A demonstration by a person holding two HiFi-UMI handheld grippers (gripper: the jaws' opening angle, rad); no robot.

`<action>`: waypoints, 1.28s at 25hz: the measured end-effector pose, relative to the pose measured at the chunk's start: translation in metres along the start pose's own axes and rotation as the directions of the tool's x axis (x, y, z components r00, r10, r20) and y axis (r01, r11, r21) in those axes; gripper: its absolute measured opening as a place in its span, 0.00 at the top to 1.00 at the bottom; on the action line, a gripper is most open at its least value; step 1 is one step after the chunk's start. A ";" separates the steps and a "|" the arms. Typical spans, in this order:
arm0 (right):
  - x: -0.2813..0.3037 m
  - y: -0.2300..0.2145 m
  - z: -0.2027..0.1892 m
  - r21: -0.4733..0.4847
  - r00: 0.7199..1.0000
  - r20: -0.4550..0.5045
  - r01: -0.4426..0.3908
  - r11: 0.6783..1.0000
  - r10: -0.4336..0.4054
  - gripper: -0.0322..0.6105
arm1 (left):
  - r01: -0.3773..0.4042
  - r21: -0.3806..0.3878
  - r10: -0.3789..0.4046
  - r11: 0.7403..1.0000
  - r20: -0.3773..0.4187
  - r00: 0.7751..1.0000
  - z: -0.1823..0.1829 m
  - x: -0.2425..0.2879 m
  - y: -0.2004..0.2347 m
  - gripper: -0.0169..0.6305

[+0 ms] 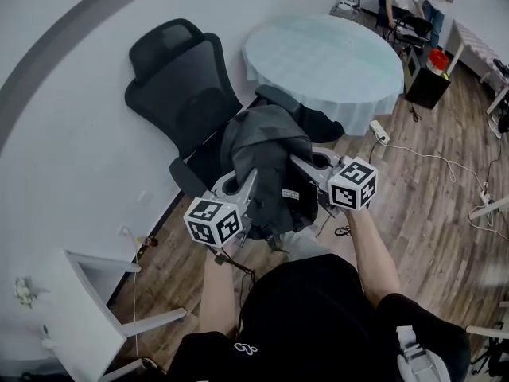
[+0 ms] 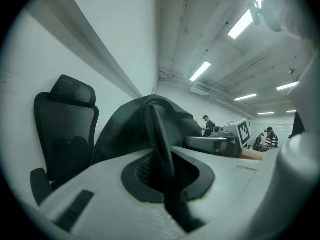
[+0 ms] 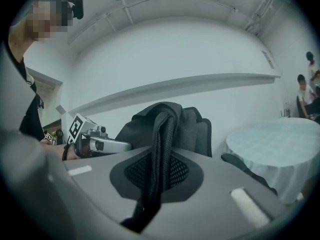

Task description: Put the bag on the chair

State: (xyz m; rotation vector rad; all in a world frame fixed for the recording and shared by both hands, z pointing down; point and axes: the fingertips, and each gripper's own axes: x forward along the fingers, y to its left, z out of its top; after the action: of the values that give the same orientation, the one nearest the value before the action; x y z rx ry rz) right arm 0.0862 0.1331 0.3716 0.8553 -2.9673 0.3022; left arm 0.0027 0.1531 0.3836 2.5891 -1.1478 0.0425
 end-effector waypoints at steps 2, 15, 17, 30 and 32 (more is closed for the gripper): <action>0.024 -0.022 -0.002 0.015 1.000 -0.009 -0.016 1.000 0.016 0.91 | -0.019 -0.014 0.019 1.000 -0.010 1.000 0.002 0.016 0.027 0.95; 0.189 -0.195 -0.021 0.179 0.984 -0.118 -0.114 0.977 0.137 0.91 | -0.171 -0.169 0.146 0.971 -0.149 0.978 0.009 0.151 0.215 0.95; 0.209 -0.219 -0.023 0.200 0.980 -0.128 -0.127 0.972 0.154 0.91 | -0.194 -0.185 0.162 0.963 -0.174 0.971 0.009 0.170 0.237 0.95; 0.292 -0.287 -0.054 0.335 0.964 -0.163 -0.148 0.931 0.212 0.91 | -0.275 -0.233 0.195 0.933 -0.316 0.929 -0.010 0.217 0.332 0.95; 0.305 -0.293 -0.063 0.349 0.964 -0.180 -0.126 0.929 0.198 0.91 | -0.269 -0.239 0.181 0.933 -0.336 0.924 -0.017 0.222 0.348 0.95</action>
State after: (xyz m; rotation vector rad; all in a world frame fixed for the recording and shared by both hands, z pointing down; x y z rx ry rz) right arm -0.0172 -0.2570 0.5130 0.5508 -2.8280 0.8697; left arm -0.0985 -0.2219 0.5255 2.0999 -1.2279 0.3039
